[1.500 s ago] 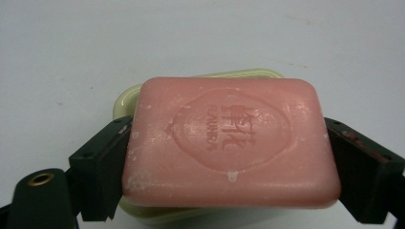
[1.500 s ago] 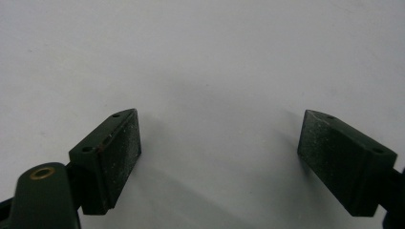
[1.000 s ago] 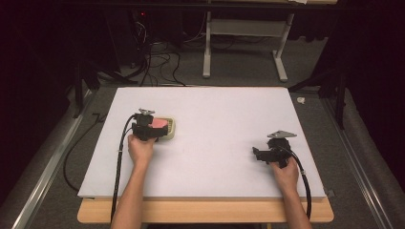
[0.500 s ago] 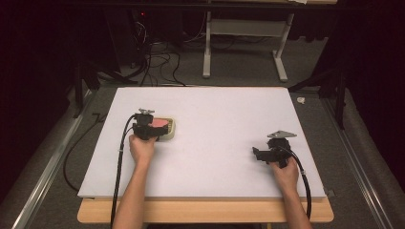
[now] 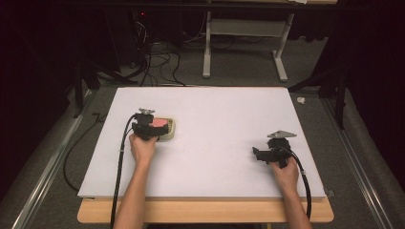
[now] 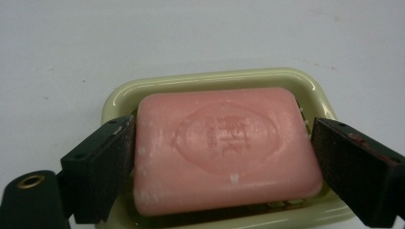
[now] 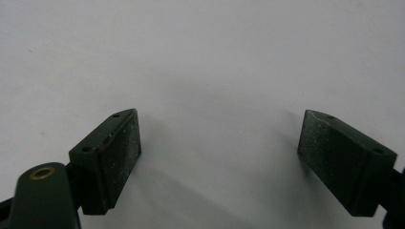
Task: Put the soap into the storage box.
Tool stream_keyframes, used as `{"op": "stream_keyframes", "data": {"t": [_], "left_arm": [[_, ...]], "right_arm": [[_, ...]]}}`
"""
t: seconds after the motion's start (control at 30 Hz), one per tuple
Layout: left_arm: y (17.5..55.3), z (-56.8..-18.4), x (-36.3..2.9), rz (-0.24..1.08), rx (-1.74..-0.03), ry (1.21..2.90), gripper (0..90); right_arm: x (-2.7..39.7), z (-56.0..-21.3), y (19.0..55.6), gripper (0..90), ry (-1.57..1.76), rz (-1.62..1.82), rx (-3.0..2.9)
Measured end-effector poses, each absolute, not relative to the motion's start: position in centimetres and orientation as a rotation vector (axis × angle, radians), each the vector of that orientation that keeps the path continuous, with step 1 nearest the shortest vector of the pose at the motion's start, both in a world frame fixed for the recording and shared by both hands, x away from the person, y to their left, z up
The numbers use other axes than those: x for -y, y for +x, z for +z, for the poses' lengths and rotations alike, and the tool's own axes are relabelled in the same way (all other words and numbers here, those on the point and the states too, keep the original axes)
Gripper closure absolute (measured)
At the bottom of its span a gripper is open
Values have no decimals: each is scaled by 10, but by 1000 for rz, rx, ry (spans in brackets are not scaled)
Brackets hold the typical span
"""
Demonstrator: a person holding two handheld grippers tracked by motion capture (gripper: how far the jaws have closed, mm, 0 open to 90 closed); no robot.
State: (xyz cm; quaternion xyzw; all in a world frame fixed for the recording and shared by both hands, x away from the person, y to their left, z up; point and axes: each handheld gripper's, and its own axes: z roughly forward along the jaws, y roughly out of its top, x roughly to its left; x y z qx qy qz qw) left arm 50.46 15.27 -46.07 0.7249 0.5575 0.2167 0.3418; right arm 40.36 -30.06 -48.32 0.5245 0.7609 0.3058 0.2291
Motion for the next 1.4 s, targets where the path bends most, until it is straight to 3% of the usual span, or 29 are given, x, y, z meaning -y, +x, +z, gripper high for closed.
{"op": "stream_keyframes", "data": {"t": [1.4], "left_arm": [[453, -417, -158, 591, -1229, 1915, 137]], "right_arm": [[301, -483, 404, 152, 1442, 841, -2094]]}}
